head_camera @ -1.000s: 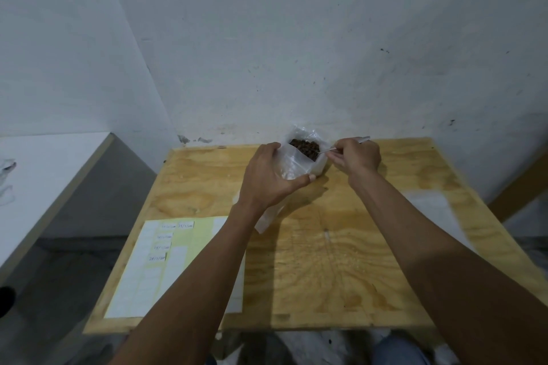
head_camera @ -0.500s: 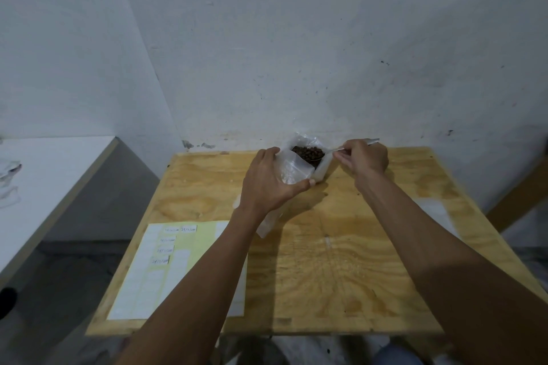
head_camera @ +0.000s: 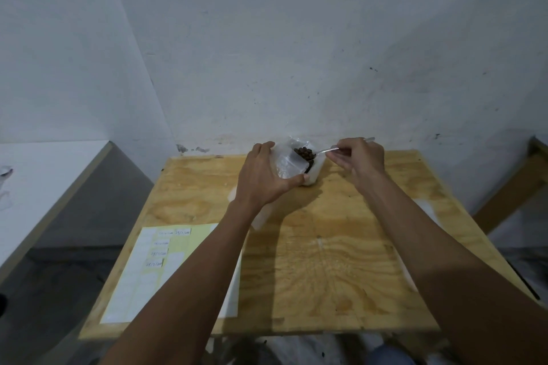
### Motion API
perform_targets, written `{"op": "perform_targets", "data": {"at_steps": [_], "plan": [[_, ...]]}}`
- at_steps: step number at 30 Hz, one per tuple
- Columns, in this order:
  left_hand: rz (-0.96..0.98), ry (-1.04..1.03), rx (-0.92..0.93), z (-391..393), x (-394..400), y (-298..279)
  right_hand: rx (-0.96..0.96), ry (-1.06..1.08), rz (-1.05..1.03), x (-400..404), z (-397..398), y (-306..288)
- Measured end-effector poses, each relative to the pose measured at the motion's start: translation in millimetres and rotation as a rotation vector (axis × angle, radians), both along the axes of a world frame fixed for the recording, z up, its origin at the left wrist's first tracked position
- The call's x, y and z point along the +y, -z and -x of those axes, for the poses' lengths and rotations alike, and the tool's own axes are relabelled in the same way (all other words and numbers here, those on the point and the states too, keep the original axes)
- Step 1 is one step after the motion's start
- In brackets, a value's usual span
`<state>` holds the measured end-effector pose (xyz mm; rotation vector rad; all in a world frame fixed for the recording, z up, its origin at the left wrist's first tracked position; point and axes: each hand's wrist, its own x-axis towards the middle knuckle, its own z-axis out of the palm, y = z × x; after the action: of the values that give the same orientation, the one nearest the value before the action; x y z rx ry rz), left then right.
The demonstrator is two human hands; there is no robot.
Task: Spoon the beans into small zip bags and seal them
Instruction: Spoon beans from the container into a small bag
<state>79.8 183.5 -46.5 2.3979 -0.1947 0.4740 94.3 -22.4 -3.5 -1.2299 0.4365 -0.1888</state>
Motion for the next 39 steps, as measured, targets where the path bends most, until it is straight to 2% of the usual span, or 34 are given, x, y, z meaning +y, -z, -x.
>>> {"op": "perform_targets", "data": {"at_steps": [6,12,15,18,24,29,32,39], "plan": [[-0.04,0.01,-0.09,-1,2,-7,-0.187,-0.113,0.022,-7,15,-6],[-0.056,0.024,-0.147,3,3,-6,-0.232,-0.063,-0.037,-12,21,-8],[-0.061,0.032,-0.141,4,4,-7,-0.199,0.04,-0.057,-10,19,-5],[-0.051,0.036,-0.129,4,4,-4,-0.139,0.123,0.015,-5,12,5],[-0.072,0.031,-0.057,-2,3,4,-0.076,0.181,0.262,12,-4,24],[-0.032,0.068,-0.032,-4,-1,7,-0.017,0.123,0.351,21,-12,41],[-0.004,0.07,-0.024,-5,-2,10,0.032,0.069,0.316,26,-12,45],[0.02,0.077,-0.006,-4,-3,13,0.136,0.065,0.079,23,-15,38]]}}
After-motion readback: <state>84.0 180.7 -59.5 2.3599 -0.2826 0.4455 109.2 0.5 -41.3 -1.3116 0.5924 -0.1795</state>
